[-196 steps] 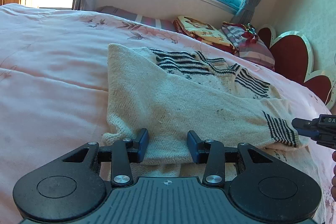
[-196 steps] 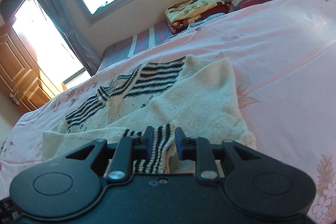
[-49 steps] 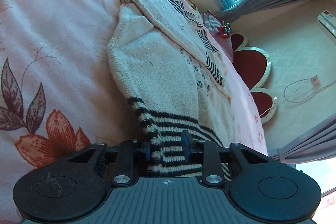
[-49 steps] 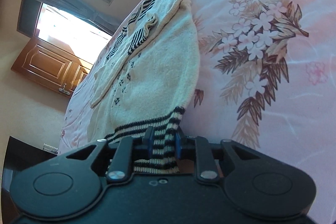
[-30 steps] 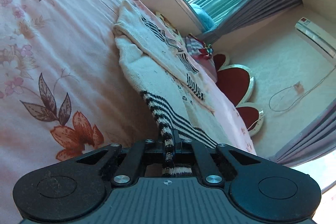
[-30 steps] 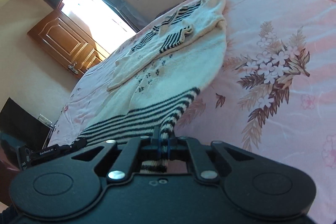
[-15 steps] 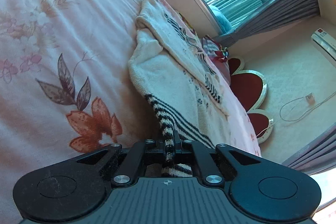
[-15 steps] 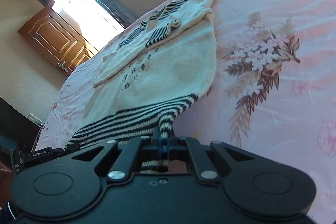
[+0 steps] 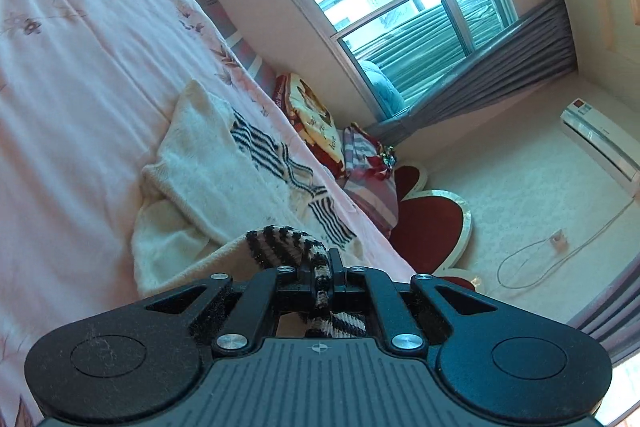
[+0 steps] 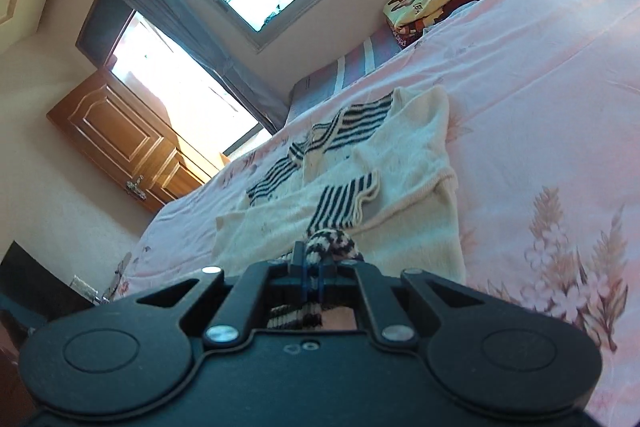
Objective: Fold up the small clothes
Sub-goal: 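Lift the striped hem with both tools and fold it over the sweater body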
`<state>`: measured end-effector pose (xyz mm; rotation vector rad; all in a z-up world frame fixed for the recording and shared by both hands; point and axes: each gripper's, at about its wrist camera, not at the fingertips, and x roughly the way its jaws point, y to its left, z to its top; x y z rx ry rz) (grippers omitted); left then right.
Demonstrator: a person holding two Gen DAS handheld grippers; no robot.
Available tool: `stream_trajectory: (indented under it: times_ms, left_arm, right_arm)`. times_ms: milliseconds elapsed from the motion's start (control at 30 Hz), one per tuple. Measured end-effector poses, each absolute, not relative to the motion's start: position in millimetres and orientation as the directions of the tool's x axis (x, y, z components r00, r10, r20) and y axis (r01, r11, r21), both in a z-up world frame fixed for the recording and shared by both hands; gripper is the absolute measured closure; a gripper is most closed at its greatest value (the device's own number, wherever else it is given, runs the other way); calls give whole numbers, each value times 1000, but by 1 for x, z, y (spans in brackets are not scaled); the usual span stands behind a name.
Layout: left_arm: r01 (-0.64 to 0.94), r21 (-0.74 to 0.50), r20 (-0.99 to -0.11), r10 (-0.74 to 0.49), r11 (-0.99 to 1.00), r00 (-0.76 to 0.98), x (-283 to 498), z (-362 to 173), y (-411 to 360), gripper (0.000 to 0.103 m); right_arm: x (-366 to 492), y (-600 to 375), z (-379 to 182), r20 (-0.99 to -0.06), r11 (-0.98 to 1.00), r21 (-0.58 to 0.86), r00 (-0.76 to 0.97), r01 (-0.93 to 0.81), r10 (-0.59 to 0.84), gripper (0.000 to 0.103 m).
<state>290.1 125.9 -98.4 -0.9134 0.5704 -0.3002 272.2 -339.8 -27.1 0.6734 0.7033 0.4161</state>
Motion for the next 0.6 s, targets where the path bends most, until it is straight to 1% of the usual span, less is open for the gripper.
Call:
stream_trajectory:
  times_ms: [133, 233, 333, 467, 500, 600]
  left_arm:
    - [-3, -798, -360, -473, 602, 804, 352, -91, 124, 98]
    - [-17, -763, -408, -461, 646, 788, 403, -91, 120, 98]
    - [-50, -730, -463, -439, 681, 770, 449, -102, 119, 98]
    - [-100, -712, -530, -438, 695, 726, 496, -126, 118, 98]
    - [-110, -718, -536, -444, 688, 718, 506, -131, 118, 98]
    - [-97, -743, -496, -447, 662, 745, 522, -137, 118, 98]
  right_arm:
    - [329, -341, -30, -448, 694, 712, 692, -108, 566, 97]
    - [375, -345, -44, -456, 676, 732, 680, -81, 575, 97]
    - [420, -347, -68, -465, 644, 764, 658, -39, 593, 97]
    - [469, -343, -99, -515, 651, 759, 623, 12, 588, 97]
    - [478, -343, -105, -521, 652, 758, 617, 18, 589, 97]
    - [500, -339, -113, -508, 650, 760, 619, -5, 599, 93]
